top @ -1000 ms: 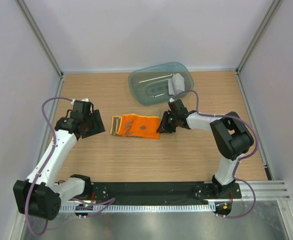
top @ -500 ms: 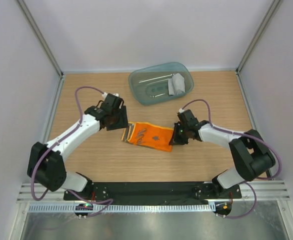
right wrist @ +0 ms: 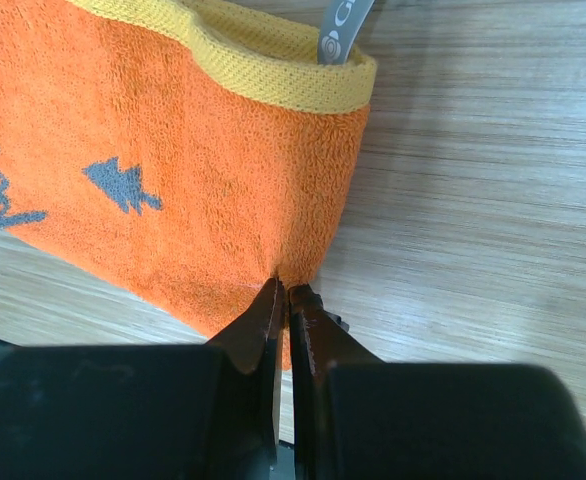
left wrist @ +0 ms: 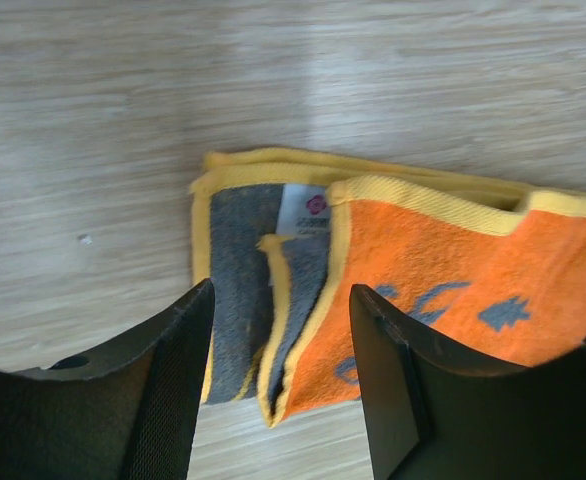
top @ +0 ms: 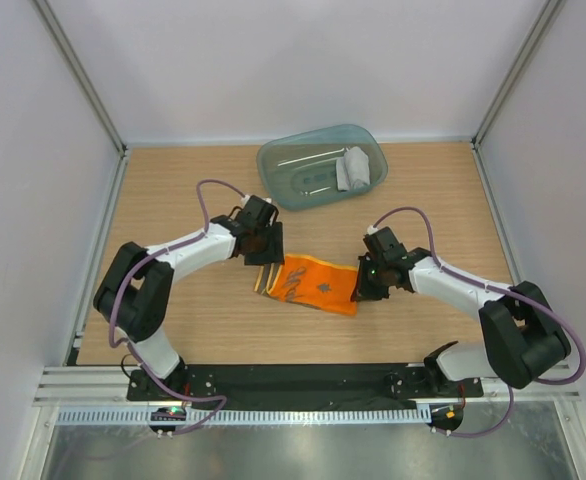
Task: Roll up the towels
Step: Fold the towel
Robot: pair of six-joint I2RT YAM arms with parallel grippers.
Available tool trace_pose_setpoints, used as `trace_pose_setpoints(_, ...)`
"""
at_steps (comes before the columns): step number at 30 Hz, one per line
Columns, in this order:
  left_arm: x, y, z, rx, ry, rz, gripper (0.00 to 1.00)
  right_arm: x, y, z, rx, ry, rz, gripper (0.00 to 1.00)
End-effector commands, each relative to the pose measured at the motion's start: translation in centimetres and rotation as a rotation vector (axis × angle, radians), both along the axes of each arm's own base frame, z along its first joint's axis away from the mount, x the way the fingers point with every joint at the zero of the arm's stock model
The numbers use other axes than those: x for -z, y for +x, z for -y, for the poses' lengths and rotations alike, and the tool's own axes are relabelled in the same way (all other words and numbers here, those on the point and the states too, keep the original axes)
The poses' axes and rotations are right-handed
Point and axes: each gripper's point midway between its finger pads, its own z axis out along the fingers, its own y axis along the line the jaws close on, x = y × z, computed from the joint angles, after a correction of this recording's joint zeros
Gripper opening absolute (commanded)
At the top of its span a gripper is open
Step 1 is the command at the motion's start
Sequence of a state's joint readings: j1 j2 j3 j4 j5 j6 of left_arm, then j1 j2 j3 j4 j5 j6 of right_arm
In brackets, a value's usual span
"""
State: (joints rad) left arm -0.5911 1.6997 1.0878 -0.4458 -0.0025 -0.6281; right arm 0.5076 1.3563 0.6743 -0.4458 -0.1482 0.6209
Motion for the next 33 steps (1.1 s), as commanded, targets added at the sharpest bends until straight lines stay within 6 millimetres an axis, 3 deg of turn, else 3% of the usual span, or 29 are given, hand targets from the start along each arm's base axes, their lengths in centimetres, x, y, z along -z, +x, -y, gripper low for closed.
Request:
trace_pose_setpoints(1, -1.2, 0.9, 2.5, 0.037, -0.112, 0.052, 0.57, -0.5, 0.2, 0.2, -0.014, -0.012, 0.028, 0.07)
trace_pose_setpoints(3, -0.8, 0.9, 2.6, 0.044, -0.118, 0.048, 0.48, -0.4, 0.2, 0.1, -0.013, -0.013, 0.026, 0.07)
trace_pose_setpoints(4, -0.4, 0.4, 2.8, 0.059, -0.13, 0.033, 0.38, -0.3, 0.2, 0.2, -0.012, -0.013, 0.025, 0.07)
trace_pose_setpoints(13, -0.3, 0.1, 2.9, 0.076, -0.142, 0.035, 0.2, -0.2, 0.2, 0.2, -0.008, -0.015, 0.021, 0.07)
trace_pose_setpoints(18, -1.6, 0.3, 2.8, 0.087, -0.15, 0.069, 0.0, 0.1, 0.1, 0.2, -0.008, -0.018, 0.015, 0.06)
trace_pose_setpoints(24, -4.9, 0.1, 2.6, 0.125, -0.178, 0.156, 0.0, 0.2, 0.1, 0.3, -0.006, -0.021, 0.013, 0.06)
trace_pose_setpoints(28, -5.9, 0.2, 1.0, 0.107, -0.134, 0.225, 0.0, 0.3, 0.2, 0.2, -0.008, -0.019, 0.013, 0.05)
trace_pose_setpoints(30, -5.7, 0.3, 0.3, 0.084, -0.102, 0.236, 0.0, 0.5, 0.1, 0.2, -0.008, -0.021, 0.007, 0.05)
trace_pose_setpoints(33, -4.0, 0.8, -2.2, 0.002, 0.035, 0.215, 0.16, 0.4, 0.2, 0.1, -0.01, -0.019, 0.008, 0.05)
